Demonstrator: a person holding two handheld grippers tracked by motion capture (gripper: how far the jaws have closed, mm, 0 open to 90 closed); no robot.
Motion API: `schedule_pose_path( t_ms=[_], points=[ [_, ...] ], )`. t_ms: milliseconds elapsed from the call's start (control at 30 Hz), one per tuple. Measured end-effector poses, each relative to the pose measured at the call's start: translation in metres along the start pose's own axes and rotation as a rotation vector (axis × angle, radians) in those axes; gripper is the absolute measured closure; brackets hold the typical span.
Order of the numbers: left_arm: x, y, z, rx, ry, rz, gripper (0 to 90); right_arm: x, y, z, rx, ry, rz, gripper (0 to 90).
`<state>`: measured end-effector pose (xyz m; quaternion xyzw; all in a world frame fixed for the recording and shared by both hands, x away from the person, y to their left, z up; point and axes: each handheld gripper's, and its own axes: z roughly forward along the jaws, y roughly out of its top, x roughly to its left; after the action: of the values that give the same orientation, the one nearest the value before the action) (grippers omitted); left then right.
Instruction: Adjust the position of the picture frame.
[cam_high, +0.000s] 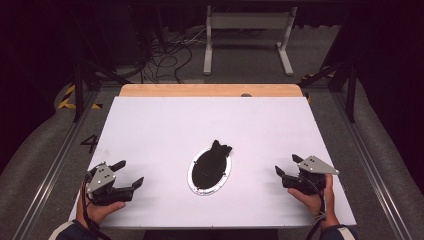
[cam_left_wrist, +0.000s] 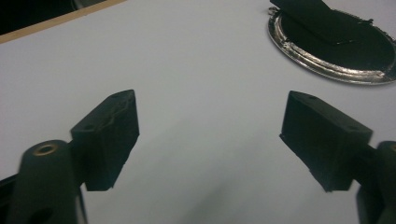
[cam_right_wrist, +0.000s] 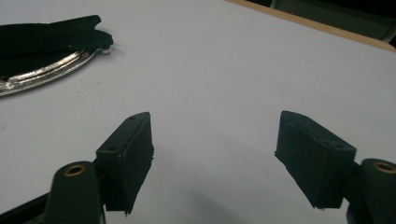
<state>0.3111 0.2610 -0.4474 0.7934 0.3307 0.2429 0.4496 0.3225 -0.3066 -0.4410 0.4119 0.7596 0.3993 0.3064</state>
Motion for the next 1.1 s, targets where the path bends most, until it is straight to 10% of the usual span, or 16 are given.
schedule_pose_path(
  t_ms=[533, 833, 1100],
  points=[
    [-0.017, 0.002, 0.009, 0.084, -0.144, 0.076, 80.7, 0.008, 0.009, 0.02, 0.061, 0.052, -0.015, 63.9],
    [-0.062, 0.017, 0.033, 0.147, -0.289, 0.139, 86.5, 0.02, 0.039, 0.049, 0.057, 0.169, -0.005, 90.0],
    [-0.096, 0.031, 0.059, 0.168, -0.413, 0.191, 87.2, 0.044, 0.071, 0.084, 0.052, 0.236, -0.002, 90.0]
  ],
)
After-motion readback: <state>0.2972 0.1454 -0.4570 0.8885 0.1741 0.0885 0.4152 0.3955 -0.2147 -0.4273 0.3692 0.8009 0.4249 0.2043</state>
